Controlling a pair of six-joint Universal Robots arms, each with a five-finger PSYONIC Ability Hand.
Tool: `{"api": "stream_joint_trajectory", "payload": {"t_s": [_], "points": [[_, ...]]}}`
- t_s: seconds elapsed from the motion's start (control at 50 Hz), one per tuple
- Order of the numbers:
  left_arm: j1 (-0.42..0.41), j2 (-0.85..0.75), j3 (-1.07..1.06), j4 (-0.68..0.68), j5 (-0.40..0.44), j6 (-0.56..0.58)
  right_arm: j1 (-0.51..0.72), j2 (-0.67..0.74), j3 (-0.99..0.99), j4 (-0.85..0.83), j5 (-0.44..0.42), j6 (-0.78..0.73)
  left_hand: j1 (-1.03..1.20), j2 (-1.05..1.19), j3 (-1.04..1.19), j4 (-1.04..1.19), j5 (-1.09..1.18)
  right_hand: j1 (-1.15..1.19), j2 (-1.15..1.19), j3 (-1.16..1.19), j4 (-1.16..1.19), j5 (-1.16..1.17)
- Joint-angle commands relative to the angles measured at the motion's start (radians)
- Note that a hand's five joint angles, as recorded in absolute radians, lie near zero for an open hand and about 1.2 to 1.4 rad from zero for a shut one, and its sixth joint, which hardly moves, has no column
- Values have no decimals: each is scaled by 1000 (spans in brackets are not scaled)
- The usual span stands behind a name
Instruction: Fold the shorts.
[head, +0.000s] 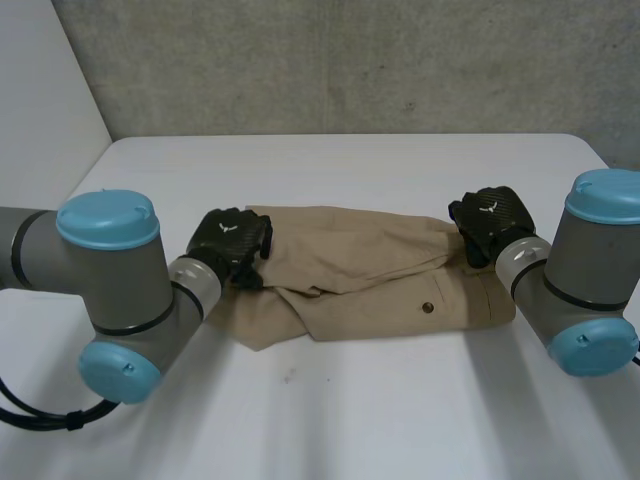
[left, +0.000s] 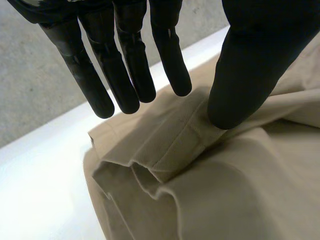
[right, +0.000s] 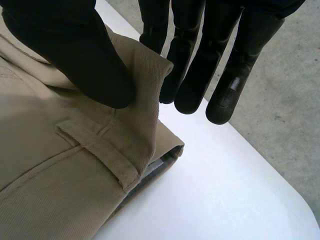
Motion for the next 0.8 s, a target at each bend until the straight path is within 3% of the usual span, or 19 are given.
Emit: {"api": "stream_joint_trajectory", "payload": {"t_s": [0.02,0.2,0.32,0.52,0.66,0.8], "points": [[2,-41,39,36,1,1,-1,-3,15,0,0,-2,128,131,132,129,143,428,220,211,205,223],[1,-43,44,33,1,4,-1,-5,15,-2,-1,0,148,151,153,150,163,428,220,211,205,223],[2,-67,61,33,1,9,1,0,12,1,-3,-3,526,529,531,528,541,428,220,211,205,223],[11,-58,100,-67,3,55,-2,-84,15,103,-4,-25,526,530,531,528,541,428,220,211,205,223],[22,201,59,-185,3,44,-12,-213,47,172,-16,-26,526,530,531,528,541,428,220,211,205,223],[17,475,4,-277,6,3,-13,-387,75,340,-90,-57,526,530,531,528,541,428,220,211,205,223]]}}
